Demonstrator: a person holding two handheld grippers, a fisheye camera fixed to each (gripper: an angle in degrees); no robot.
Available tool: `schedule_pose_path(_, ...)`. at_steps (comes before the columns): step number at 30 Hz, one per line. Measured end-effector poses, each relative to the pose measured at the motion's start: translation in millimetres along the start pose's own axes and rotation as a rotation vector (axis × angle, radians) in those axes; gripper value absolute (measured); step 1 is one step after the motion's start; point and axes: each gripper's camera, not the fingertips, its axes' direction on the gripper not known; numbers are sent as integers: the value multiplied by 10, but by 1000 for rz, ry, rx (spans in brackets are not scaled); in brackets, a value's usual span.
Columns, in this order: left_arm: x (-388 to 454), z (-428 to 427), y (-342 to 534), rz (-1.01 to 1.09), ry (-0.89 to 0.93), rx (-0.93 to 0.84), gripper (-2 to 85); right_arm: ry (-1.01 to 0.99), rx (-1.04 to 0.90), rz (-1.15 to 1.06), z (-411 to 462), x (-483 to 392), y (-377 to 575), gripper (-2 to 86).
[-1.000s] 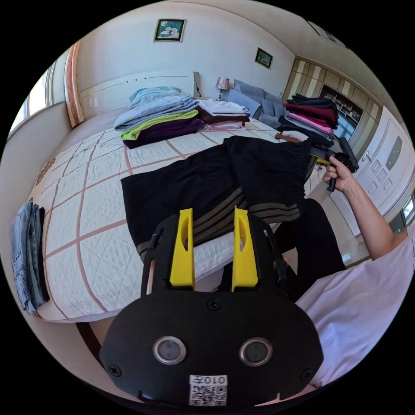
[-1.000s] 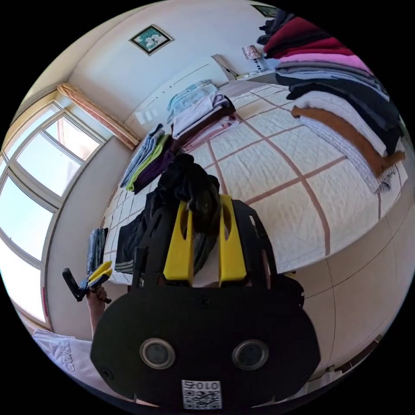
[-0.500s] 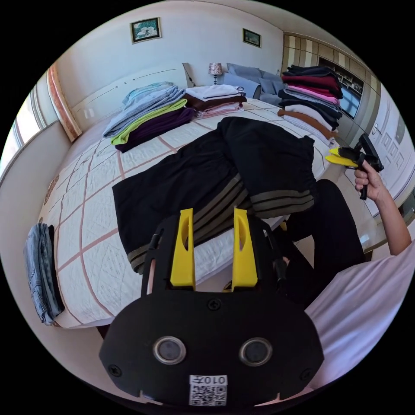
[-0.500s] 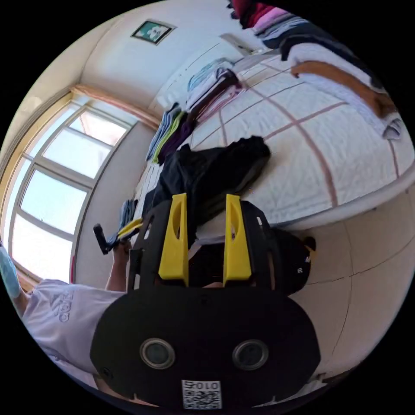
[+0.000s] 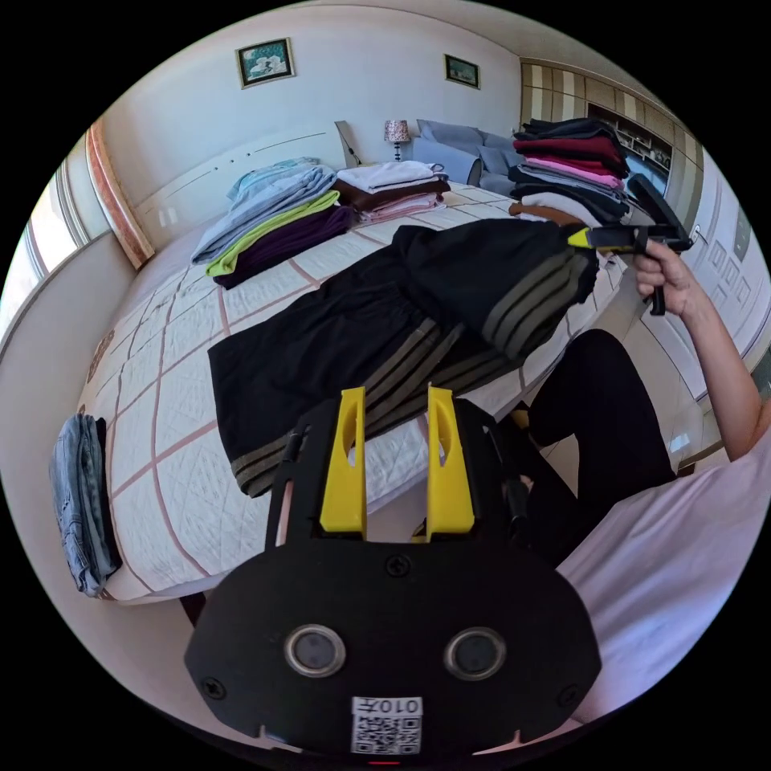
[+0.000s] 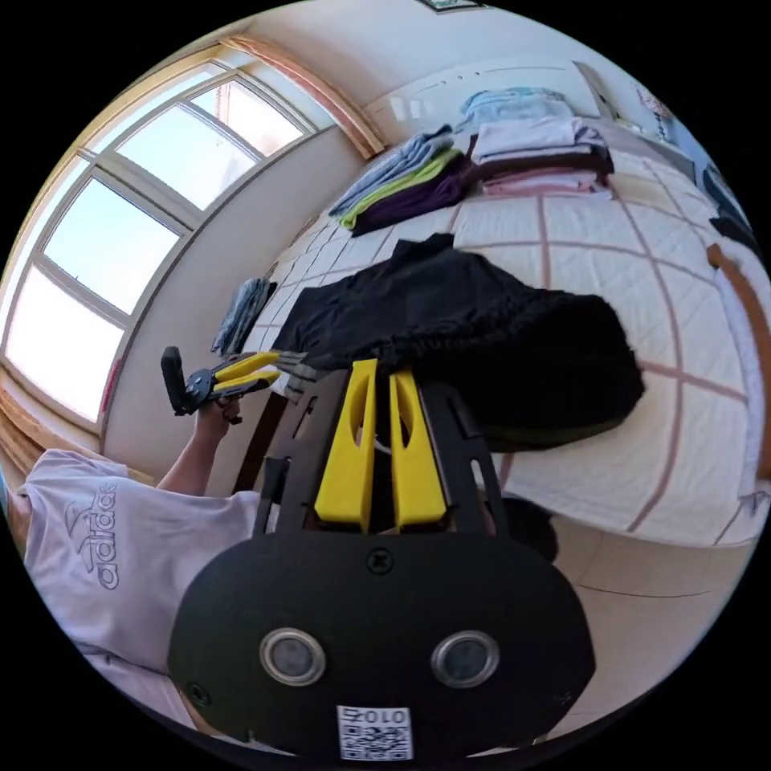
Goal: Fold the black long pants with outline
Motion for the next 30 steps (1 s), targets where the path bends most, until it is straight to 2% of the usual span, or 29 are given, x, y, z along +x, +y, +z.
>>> schedule_pose_path(4,32,-29,-58,-13,-30,-40,144,318,217,174,-632,446,-71,51)
schedule_pose_path(8,172,-142,-181,54,-74,-62,152,469,215,336,-745,798,225,61)
schedule_pose_path(15,92,-382,-595,74,-75,3,154,191,307,420,-569,822,1193,79)
schedule_pose_path(18,148,-283,-970,120,-66,0,151,150,330,431,-535,725,1449,78)
schedule_pose_path(21,276,-6,-1206,181,-75,-92,144,146,308,418,-575,666,1523,75)
schedule_pose_path(24,52,-186,-1218,91,-77,-41,127,151,284,378,-667,584,1521,73)
schedule_pose_path(26,-371,-451,-1151,-9,34,27,106,154,282,361,-702,543,1537,72)
schedule_pose_path(30,-1037,-697,-1124,-67,198,4,67,122,248,371,-615,573,1557,68)
